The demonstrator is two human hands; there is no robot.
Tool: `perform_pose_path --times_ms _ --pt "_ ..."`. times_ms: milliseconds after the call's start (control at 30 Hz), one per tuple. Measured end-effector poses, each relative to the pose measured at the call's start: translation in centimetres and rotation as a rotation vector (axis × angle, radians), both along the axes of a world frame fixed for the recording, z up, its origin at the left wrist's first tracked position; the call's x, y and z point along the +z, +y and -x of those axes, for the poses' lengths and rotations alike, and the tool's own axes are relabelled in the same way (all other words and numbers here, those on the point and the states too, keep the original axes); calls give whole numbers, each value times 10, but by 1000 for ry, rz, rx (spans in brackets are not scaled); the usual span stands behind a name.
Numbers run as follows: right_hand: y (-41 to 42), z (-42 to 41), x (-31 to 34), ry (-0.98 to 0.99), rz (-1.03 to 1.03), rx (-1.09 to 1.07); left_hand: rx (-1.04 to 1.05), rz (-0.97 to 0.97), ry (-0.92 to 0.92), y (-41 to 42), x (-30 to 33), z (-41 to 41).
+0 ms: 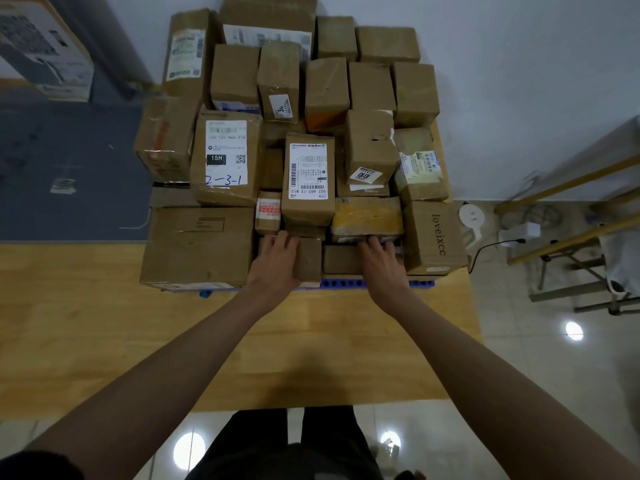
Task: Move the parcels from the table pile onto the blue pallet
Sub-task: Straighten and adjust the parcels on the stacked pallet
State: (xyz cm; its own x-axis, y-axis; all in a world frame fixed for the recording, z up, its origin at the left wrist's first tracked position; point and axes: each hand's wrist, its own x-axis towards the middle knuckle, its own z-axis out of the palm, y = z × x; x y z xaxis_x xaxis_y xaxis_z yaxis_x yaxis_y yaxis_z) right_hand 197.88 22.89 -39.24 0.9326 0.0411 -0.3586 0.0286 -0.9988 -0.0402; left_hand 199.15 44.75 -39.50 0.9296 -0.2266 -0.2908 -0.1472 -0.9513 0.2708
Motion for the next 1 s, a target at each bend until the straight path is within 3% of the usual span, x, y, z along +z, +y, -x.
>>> perform_pose_path --times_ms 1000 --pt "0 12 4 -29 -10 -5 33 35 14 -9 -1 2"
